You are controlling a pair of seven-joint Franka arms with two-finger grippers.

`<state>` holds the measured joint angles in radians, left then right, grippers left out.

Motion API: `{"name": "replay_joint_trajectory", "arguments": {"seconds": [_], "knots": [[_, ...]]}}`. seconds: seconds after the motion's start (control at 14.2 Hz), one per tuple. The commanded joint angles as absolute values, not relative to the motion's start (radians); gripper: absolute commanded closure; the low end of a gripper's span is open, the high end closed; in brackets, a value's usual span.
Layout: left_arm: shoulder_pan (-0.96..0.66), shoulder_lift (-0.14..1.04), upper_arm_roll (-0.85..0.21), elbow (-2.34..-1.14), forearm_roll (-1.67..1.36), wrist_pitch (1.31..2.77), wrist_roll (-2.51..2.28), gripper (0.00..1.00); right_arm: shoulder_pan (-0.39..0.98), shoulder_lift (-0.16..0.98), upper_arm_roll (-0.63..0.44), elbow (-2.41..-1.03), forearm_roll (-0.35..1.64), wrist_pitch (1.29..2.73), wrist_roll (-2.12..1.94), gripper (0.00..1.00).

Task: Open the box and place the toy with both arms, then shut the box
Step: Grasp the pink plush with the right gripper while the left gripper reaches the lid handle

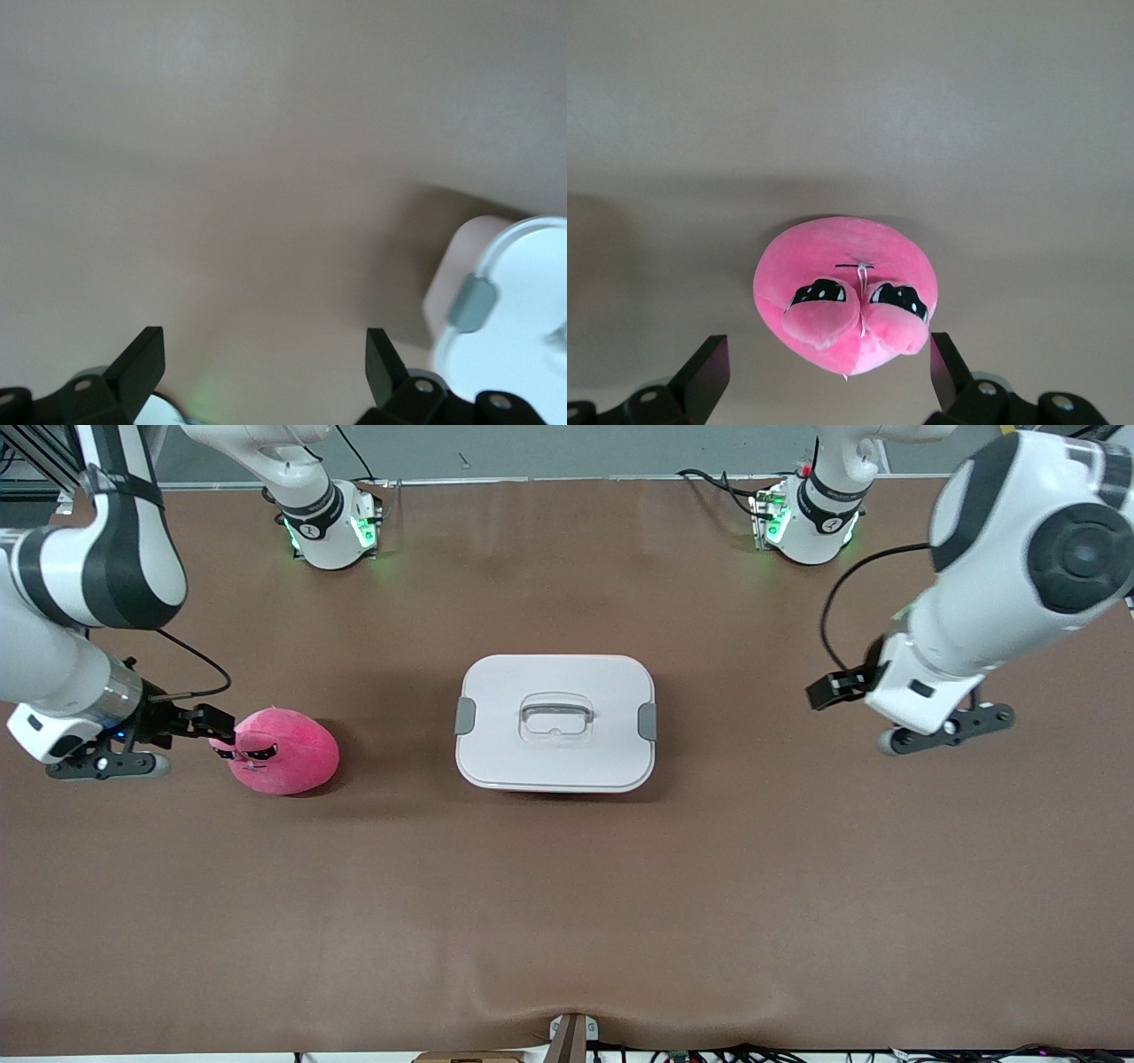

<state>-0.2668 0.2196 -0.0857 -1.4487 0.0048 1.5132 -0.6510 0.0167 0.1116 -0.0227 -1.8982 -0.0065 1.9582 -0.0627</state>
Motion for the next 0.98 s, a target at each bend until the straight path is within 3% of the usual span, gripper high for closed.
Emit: {"name": "replay_joint_trajectory", "arguments": {"seconds": [0.0, 0.63, 0.91], "knots": [[-0.340, 0.251, -0.080, -1.428, -0.008, 1.543, -0.852, 0.00, 0.015, 0.091, -0.021, -1.945, -0.009, 1.974, -0.080, 0.00], [-0.528, 0.376, -0.080, -1.428, 0.002, 1.710, -1.509, 0.00, 0.043, 0.130, -0.021, -2.000, -0.008, 2.019, -0.080, 0.00], [-0.583, 0.385, -0.078, -1.430, -0.003, 1.712, -1.616, 0.00, 0.045, 0.147, -0.021, -2.017, -0.008, 2.029, -0.080, 0.10]]}}
